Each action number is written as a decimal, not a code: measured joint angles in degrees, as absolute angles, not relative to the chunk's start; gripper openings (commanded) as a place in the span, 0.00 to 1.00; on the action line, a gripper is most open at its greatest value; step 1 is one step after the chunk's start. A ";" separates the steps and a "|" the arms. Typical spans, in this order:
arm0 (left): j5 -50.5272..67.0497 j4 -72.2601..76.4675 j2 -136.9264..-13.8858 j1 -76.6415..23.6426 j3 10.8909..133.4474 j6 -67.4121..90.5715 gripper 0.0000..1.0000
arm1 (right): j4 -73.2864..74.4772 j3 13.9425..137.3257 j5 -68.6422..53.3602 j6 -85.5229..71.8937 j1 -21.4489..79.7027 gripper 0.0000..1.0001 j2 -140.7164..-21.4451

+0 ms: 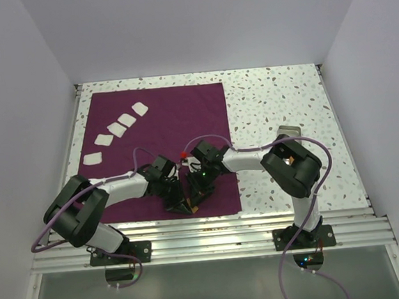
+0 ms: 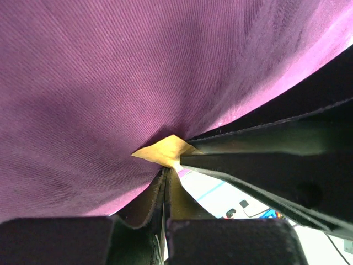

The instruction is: Prepare the surgical pack

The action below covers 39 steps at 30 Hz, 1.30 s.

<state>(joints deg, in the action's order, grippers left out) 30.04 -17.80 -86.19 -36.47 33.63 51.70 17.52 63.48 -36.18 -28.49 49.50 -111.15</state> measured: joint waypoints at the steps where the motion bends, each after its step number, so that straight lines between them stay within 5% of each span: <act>1: 30.09 -17.74 -86.19 -36.47 33.58 51.70 0.00 | 17.39 63.33 -36.16 -28.67 49.50 0.12 -111.15; 7: 30.06 -17.82 -86.08 -36.47 33.58 51.66 0.01 | 17.12 62.87 -36.01 -29.50 49.36 0.00 -111.09; 14: 23.83 -26.35 -78.61 -36.47 35.05 48.86 0.46 | 20.75 61.91 -33.61 -29.34 45.30 0.00 -106.32; 17: 20.49 -31.11 -74.39 -35.97 39.33 47.22 0.52 | 23.79 61.60 -32.86 -28.49 39.27 0.00 -100.84; 30: 16.69 -35.11 -77.17 -25.69 51.68 40.10 0.50 | 45.36 66.81 -6.70 -19.14 -1.69 0.00 -89.62; 39: 18.37 -35.42 -82.02 -18.06 53.04 36.23 0.51 | 48.86 66.81 -0.49 -15.40 -3.73 0.00 -94.21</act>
